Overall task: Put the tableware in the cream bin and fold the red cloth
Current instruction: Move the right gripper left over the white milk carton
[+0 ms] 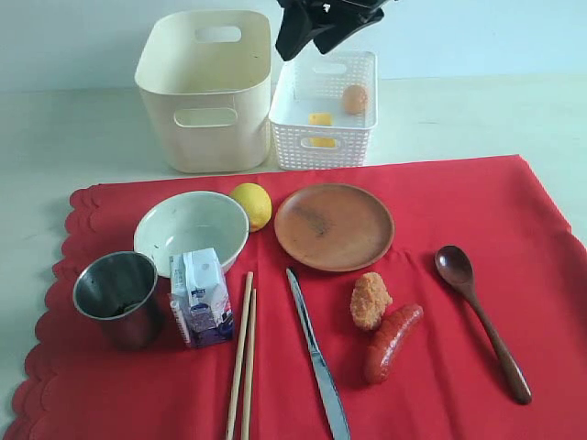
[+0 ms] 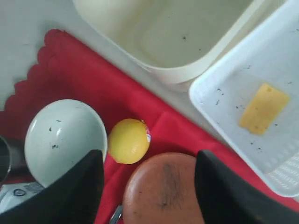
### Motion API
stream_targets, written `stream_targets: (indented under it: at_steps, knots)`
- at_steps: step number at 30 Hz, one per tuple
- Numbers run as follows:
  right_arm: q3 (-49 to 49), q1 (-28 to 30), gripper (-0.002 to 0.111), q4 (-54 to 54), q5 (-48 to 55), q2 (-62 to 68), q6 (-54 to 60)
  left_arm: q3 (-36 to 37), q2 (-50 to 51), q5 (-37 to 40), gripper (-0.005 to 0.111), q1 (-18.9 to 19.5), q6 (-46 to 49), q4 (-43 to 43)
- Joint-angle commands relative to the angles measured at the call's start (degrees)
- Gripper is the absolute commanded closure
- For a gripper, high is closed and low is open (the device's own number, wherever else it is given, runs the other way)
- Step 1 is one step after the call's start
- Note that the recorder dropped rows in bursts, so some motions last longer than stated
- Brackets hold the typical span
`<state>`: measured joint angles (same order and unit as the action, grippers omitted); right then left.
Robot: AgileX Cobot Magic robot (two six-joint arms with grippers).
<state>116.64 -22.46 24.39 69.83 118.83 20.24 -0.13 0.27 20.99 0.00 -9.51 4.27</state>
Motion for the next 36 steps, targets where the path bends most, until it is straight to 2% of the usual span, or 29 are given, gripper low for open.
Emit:
stream_targets:
  at_steps: [1, 19, 28, 36]
  knots:
    - [-3.6, -2.5, 0.052, 1.1, 0.1, -3.3, 2.5, 0.1, -0.3, -0.6, 0.107, 0.0, 0.1, 0.3]
    - [-18.8, -13.7, 0.052, 1.0, -2.9, -12.6, 6.7, 0.1, -0.3, -0.6, 0.107, 0.0, 0.1, 0.3]
    - [-19.7, -19.2, 0.052, -1.3, -2.3, -12.9, 12.3, 0.1, -0.3, -0.6, 0.107, 0.0, 0.1, 0.3]
    - [-19.7, -20.2, 0.052, -2.5, -2.3, -12.8, 17.6, 0.1, -0.3, -0.6, 0.107, 0.0, 0.1, 0.3]
